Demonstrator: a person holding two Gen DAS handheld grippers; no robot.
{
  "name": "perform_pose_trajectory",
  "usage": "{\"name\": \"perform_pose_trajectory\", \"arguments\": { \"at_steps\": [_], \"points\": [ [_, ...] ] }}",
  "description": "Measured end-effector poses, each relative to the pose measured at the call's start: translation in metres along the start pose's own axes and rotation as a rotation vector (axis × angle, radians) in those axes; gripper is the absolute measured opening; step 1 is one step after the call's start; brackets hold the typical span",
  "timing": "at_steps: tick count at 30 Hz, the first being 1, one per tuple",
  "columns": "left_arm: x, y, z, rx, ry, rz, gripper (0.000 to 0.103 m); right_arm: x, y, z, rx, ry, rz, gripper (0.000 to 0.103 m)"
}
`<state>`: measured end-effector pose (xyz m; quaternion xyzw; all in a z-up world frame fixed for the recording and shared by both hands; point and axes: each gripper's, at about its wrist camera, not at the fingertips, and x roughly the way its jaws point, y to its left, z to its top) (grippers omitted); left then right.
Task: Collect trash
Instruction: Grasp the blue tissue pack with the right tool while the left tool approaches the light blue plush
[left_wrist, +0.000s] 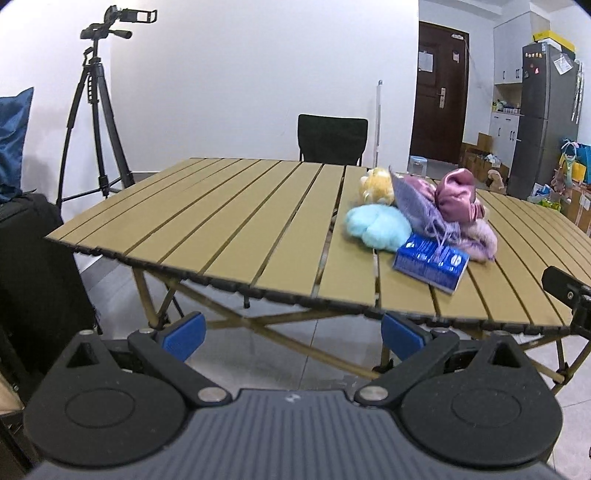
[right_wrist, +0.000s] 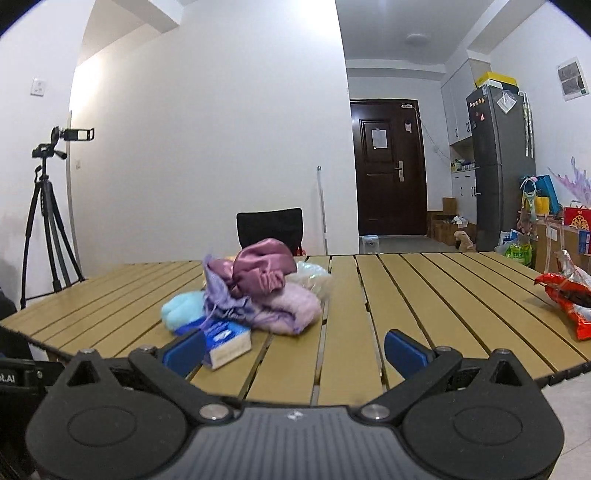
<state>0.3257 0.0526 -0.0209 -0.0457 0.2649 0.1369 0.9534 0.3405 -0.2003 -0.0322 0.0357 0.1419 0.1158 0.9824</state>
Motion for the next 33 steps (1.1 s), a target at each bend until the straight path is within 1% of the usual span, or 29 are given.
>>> {"name": "perform_pose_trajectory", "arguments": {
  "at_steps": [6,14,21,24,27,28,29,33],
  "points": [
    [0.021,-0.004,0.015,-0.016,0.007,-0.013,0.103,0.022,0.007,0.004,-0.005,0.002,0.037,0.103],
    [0.043,0.002,0.025,-0.041,0.033,-0.016,0.103,0.071,0.03,-0.001,-0.064,0.069,0.058,0.103],
    [0.058,0.019,0.03,-0.049,0.045,0.005,0.103,0.108,0.06,-0.011,-0.11,0.13,0.117,0.102],
    [0.062,0.029,0.031,-0.064,0.05,0.007,0.103,0.12,0.075,-0.016,-0.139,0.148,0.127,0.1],
    [0.064,0.036,0.034,-0.077,0.049,0.007,0.103,0.131,0.086,-0.019,-0.14,0.162,0.116,0.096],
    [0.065,0.038,0.035,-0.079,0.047,0.005,0.103,0.133,0.089,-0.02,-0.136,0.162,0.104,0.093],
    [0.066,0.039,0.037,-0.081,0.046,0.002,0.103,0.136,0.091,-0.021,-0.135,0.157,0.093,0.09],
    [0.067,0.041,0.04,-0.083,0.043,-0.011,0.103,0.143,0.097,-0.023,-0.127,0.138,0.07,0.086]
  ]
}}
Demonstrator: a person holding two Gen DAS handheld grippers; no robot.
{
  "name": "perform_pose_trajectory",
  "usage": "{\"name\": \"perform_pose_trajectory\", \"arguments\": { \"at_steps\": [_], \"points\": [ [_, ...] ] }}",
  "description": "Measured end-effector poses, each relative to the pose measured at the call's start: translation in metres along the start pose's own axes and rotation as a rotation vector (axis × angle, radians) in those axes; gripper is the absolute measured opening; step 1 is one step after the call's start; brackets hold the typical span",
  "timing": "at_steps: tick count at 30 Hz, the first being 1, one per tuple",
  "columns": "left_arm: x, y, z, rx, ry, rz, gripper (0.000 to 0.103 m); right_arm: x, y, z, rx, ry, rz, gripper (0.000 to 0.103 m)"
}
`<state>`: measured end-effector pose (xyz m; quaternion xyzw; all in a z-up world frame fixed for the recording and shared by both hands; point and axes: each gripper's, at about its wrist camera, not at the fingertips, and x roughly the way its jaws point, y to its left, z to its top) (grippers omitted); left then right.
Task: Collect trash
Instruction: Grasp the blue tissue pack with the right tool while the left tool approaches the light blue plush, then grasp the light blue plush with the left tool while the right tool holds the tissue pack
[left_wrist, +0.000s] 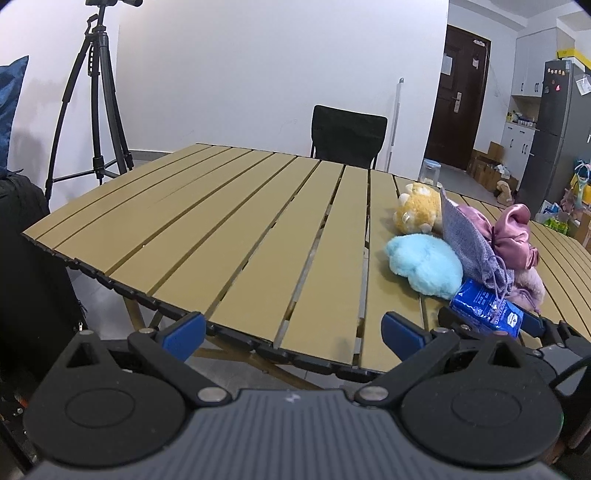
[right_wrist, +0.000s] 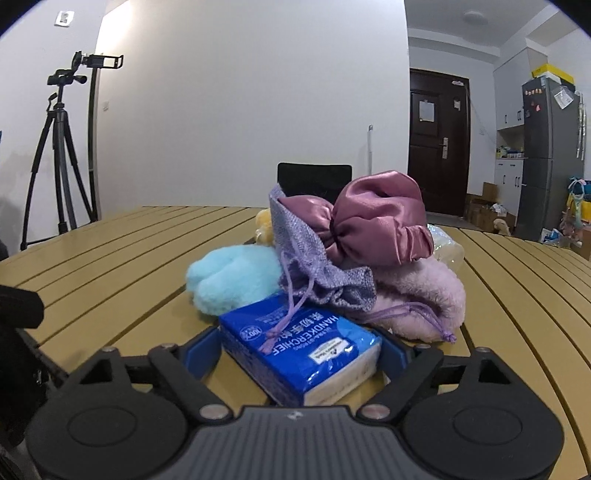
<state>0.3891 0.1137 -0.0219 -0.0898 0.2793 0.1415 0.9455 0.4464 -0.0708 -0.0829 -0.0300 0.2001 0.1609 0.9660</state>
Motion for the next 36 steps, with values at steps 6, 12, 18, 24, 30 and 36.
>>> {"name": "perform_pose_trajectory", "arguments": {
  "at_steps": [6,12,18,24,30,36],
  "points": [
    [0.004,-0.001,0.0,0.0,0.01,-0.005,0.103,0.0,0.003,-0.003,-0.007,-0.016,-0.008,0.082],
    [0.004,-0.003,-0.001,0.006,0.007,0.003,0.103,-0.011,-0.002,-0.002,-0.057,-0.011,0.019,0.079],
    [0.007,-0.008,0.0,-0.005,0.01,0.0,0.103,-0.021,-0.011,-0.004,-0.082,-0.017,-0.012,0.078],
    [0.011,-0.02,0.005,-0.006,0.009,-0.018,0.103,-0.034,-0.034,-0.003,-0.06,-0.028,-0.037,0.078],
    [0.022,-0.043,0.012,0.043,0.005,-0.036,0.103,-0.048,-0.059,-0.003,-0.052,-0.041,-0.085,0.078],
    [0.036,-0.068,0.016,0.11,0.008,-0.044,0.103,-0.057,-0.093,0.0,0.004,-0.048,-0.139,0.078]
  ]
}}
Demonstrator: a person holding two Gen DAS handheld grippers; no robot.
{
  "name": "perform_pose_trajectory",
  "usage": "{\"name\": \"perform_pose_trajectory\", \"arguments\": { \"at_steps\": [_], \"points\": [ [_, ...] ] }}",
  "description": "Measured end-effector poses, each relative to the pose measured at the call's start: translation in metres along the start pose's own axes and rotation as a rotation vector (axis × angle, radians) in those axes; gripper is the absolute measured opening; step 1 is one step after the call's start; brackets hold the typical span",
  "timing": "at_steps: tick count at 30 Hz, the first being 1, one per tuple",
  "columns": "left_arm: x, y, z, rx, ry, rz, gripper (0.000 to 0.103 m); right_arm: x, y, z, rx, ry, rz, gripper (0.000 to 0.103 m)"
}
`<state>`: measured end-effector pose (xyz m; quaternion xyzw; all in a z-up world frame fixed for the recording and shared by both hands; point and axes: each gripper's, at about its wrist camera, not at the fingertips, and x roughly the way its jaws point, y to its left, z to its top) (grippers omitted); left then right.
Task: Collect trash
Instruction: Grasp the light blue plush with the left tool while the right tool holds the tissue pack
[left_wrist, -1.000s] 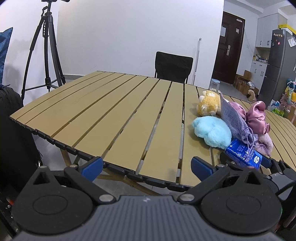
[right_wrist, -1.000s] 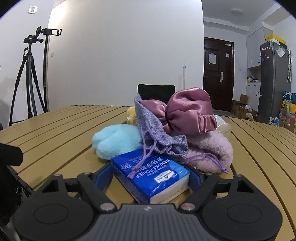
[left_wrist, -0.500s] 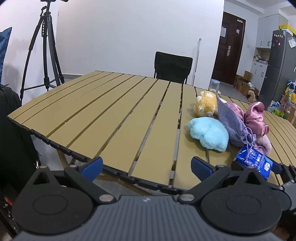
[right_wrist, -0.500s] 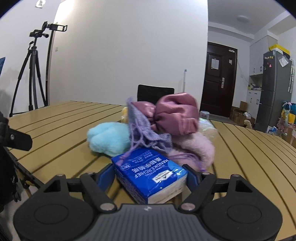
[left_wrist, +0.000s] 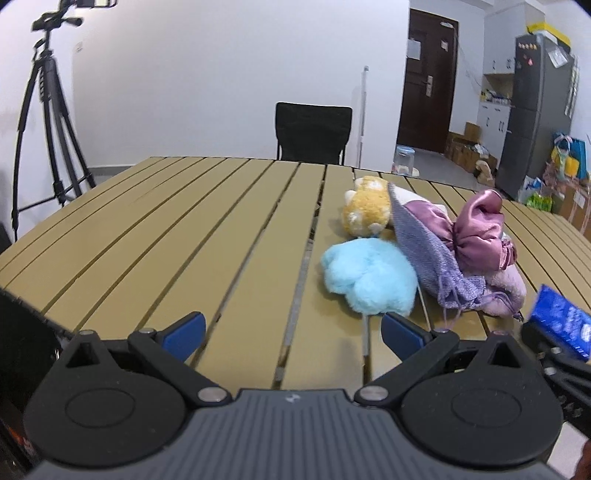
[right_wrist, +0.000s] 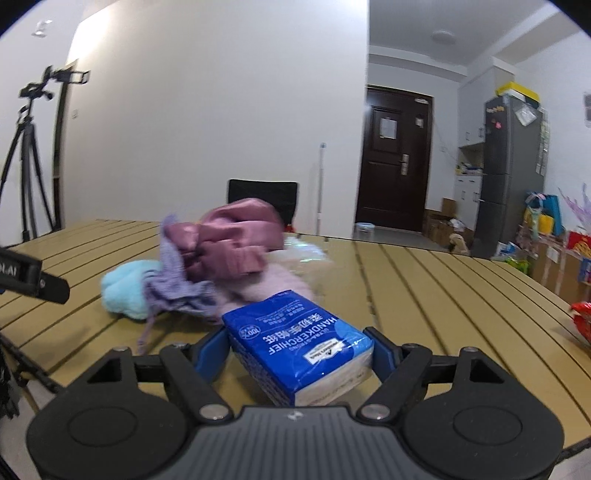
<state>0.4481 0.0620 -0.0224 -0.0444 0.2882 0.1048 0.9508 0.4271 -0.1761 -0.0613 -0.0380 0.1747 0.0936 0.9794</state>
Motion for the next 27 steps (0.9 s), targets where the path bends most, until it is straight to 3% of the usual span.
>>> {"name": "perform_pose_trajectory", "arguments": {
  "at_steps": [13,21,27],
  "points": [
    [0.049,-0.043,0.018,0.104,0.055,-0.072,0.103,0.005,-0.042,0.003,0.09,-0.01,-0.069,0.078],
    [0.078,-0.065,0.024,0.193,0.064,-0.029,0.103,0.014,-0.057,0.0,0.126,0.005,-0.096,0.078],
    [0.093,-0.065,0.026,0.165,0.094,-0.05,0.103,0.02,-0.061,-0.005,0.155,0.026,-0.105,0.078]
  ]
}}
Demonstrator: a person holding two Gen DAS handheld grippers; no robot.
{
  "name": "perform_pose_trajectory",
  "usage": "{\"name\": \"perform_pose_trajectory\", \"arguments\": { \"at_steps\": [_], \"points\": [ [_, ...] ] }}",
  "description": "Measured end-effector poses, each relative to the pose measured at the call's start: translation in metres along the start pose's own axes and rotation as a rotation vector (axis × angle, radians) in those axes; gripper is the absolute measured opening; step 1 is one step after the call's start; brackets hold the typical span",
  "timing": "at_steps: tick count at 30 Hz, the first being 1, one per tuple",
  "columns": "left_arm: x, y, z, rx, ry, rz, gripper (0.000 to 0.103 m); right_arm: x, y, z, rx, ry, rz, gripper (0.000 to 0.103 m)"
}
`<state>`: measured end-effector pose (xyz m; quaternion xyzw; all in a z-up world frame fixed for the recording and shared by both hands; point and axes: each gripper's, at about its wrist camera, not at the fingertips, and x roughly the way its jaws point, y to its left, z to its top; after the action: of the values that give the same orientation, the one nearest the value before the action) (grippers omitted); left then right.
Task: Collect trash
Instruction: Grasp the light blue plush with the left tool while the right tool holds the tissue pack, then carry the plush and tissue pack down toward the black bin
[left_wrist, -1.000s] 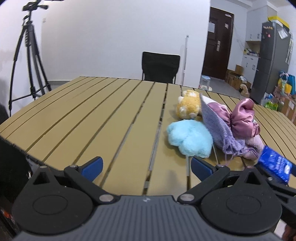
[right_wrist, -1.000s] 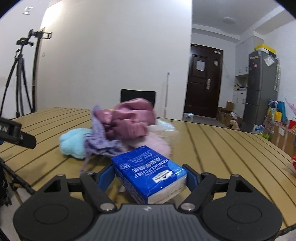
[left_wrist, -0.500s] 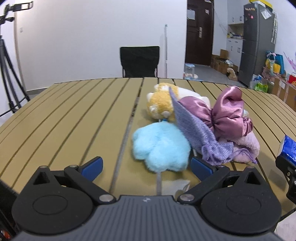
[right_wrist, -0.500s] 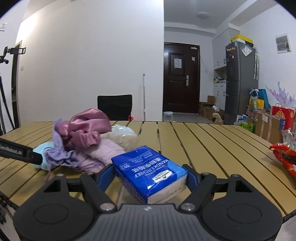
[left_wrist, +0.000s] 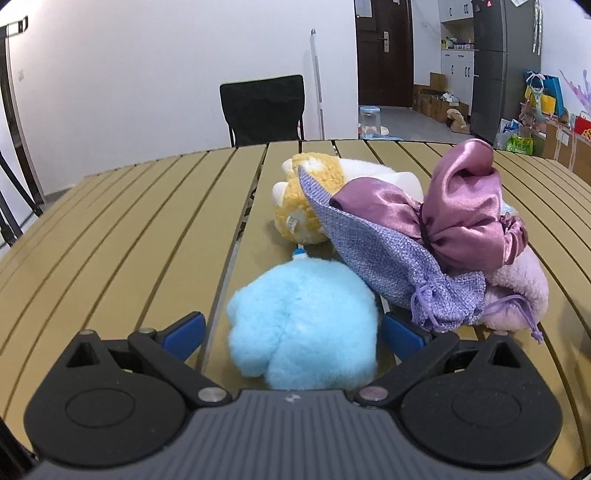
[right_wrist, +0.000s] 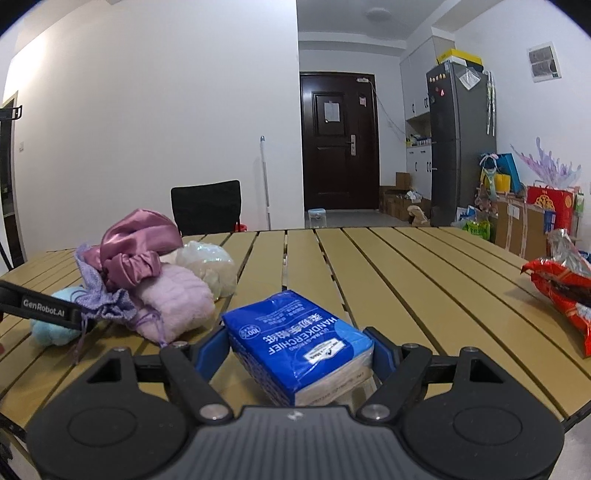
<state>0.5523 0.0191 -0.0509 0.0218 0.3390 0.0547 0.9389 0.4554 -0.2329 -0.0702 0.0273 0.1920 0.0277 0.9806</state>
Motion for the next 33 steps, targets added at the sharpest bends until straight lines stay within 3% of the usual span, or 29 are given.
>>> {"name": "perform_pose_trajectory", "arguments": {
  "at_steps": [11,15,16,33],
  "points": [
    [0.016,0.019,0.002,-0.085,0.029,-0.047,0.1,-0.001,0.005,-0.008,0.003,0.014,-0.005,0.078],
    [0.009,0.016,0.0,-0.062,0.003,-0.056,0.08,-0.003,0.003,-0.004,0.008,0.012,0.004,0.078],
    [0.007,0.014,0.0,-0.058,0.002,-0.058,0.079,-0.004,0.004,-0.004,0.008,0.01,0.006,0.078],
    [-0.042,0.029,-0.016,-0.075,-0.028,-0.003,0.077,-0.021,0.007,-0.001,0.004,-0.014,0.066,0.078]
  ]
}}
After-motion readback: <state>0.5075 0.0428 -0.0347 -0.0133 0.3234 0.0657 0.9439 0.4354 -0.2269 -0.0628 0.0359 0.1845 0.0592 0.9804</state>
